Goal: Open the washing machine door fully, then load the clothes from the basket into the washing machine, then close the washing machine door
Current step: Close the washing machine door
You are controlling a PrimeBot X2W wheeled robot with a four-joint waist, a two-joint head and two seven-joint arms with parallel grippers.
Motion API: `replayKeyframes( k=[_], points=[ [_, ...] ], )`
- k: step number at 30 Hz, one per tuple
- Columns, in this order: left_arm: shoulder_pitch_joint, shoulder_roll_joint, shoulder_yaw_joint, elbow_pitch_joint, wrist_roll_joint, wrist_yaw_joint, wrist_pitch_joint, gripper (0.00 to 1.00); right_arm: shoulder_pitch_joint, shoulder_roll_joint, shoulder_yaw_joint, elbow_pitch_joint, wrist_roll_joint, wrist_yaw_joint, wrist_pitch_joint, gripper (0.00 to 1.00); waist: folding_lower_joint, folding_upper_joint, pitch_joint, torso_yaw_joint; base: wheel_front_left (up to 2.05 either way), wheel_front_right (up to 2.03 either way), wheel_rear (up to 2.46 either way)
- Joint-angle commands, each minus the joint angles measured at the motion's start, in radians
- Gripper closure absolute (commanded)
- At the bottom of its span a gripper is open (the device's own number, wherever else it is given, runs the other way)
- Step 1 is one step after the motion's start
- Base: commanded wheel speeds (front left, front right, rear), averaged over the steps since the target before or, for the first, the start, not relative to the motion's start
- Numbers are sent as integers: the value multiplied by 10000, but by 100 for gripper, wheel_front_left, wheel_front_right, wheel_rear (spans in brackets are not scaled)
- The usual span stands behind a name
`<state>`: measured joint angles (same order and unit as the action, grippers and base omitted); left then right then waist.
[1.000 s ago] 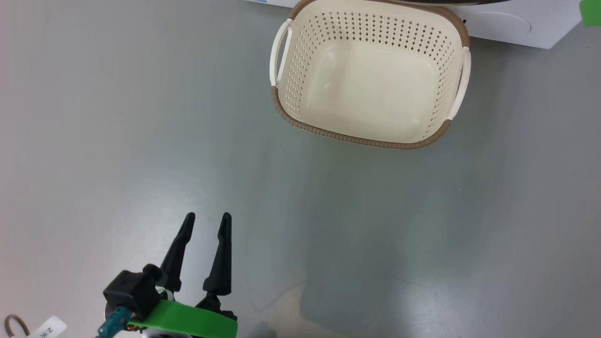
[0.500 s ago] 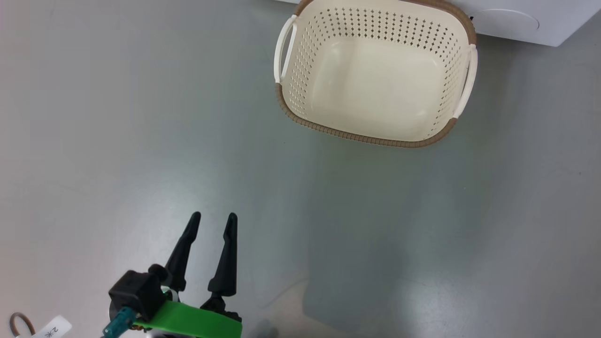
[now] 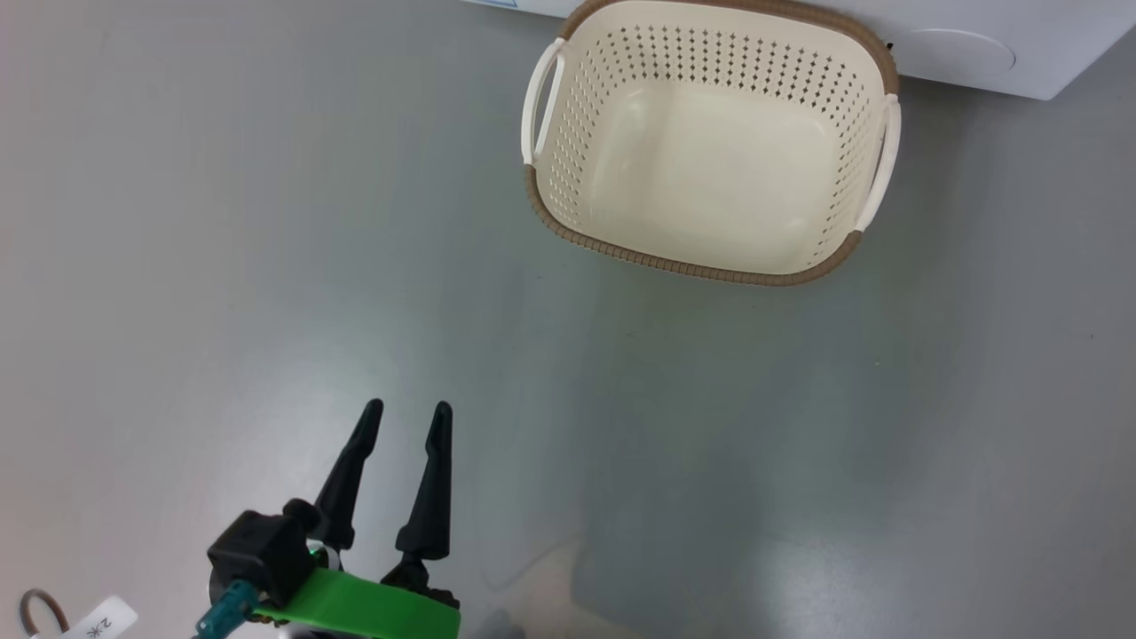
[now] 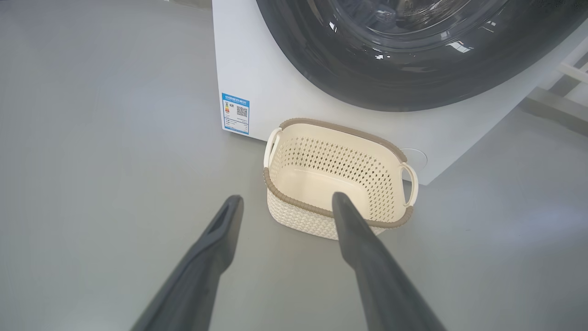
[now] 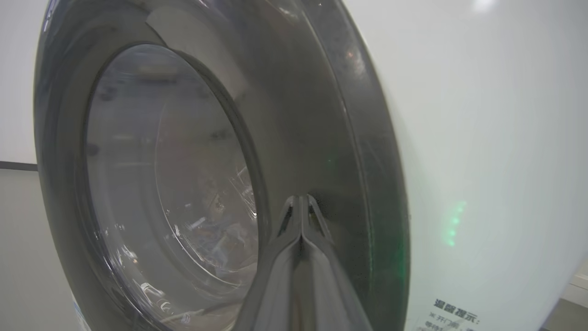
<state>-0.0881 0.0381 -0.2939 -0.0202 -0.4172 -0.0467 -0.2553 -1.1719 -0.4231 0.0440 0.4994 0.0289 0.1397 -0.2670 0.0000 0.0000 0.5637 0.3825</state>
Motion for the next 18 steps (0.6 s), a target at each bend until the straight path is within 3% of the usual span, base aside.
replayKeyframes(
  k=[1, 8, 9, 11, 13, 18],
  points=[
    [-136, 122, 327, -237, -55, 85, -65, 0, -273, -49, -151, -290, 15, -90, 52, 100, 0, 0, -39, -36, 0, 0, 0],
    [-249, 122, 524, -360, -215, 172, -65, 0, 1057, 191, -191, -1673, 780, -90, 52, 100, 0, 0, -594, -297, 0, 0, 0],
    [-250, 122, 563, -366, -214, 185, -65, 0, 1331, 244, -160, -1918, 884, -90, 52, 65, 0, 0, -690, -364, 0, 0, 0],
    [-224, 122, 671, -367, -233, 223, -65, 0, 1968, 341, -44, -2419, 1057, -90, 52, 38, 0, 0, -926, -521, 0, 0, 0],
    [-184, 122, 765, -356, -213, 230, -65, 0, 2589, 409, 40, -2847, 1188, -90, 52, 0, 0, 0, -1180, -698, 0, 0, 0],
    [-35, 122, 1112, -309, -141, 263, -65, 0, 4106, 771, 215, -3865, 1660, -90, 52, 0, 0, 0, -1916, -1240, 0, 0, 0]
  ],
)
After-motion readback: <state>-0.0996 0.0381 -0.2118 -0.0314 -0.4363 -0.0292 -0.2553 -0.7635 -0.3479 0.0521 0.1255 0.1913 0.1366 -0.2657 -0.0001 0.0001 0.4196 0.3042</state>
